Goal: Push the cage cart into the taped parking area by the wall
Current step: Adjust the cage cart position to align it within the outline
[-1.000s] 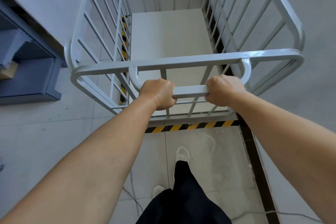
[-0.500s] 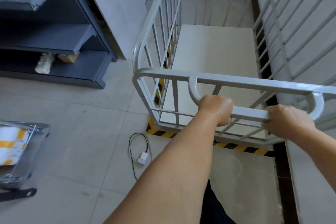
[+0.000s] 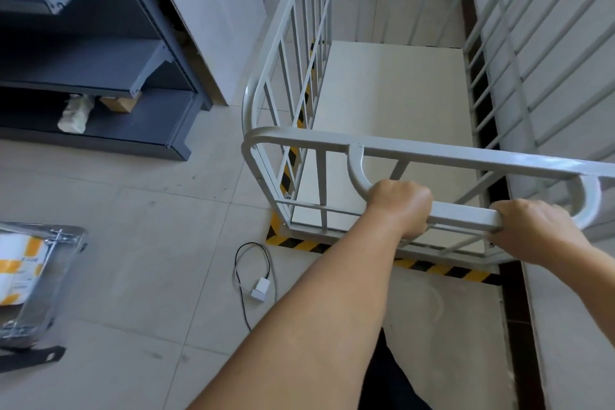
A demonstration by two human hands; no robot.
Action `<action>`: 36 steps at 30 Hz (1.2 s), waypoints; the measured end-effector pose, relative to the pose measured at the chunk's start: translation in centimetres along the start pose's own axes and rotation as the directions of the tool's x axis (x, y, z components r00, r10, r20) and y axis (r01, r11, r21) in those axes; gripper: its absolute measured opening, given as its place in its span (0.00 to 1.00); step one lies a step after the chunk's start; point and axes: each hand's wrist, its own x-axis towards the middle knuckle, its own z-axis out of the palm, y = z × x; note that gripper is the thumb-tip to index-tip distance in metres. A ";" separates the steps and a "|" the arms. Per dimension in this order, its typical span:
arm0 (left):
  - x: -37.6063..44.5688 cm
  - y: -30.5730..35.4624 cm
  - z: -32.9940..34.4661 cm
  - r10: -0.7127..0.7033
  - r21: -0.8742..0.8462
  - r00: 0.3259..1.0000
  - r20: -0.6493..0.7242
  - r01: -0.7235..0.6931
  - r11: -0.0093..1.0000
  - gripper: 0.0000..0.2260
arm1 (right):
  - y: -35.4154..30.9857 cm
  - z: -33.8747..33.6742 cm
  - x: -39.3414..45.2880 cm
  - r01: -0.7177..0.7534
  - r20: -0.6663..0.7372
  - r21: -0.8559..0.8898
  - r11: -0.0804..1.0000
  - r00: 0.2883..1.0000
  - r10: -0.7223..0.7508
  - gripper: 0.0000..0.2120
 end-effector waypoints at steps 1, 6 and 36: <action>0.0 0.0 0.0 0.003 0.005 1.000 0.002 -0.003 1.000 0.07 | -0.1 0.0 0.0 -0.003 0.004 0.006 1.000 1.000 0.003 0.07; 0.3 -0.3 0.3 -0.020 0.046 0.999 0.042 0.018 0.999 0.06 | -1.0 -0.1 -0.5 -0.058 0.006 0.051 0.997 0.998 0.058 0.08; 0.4 1.2 0.7 -0.132 0.145 0.991 0.039 0.125 0.982 0.11 | -0.9 1.1 -1.2 -0.108 -0.079 0.254 0.961 0.988 0.132 0.09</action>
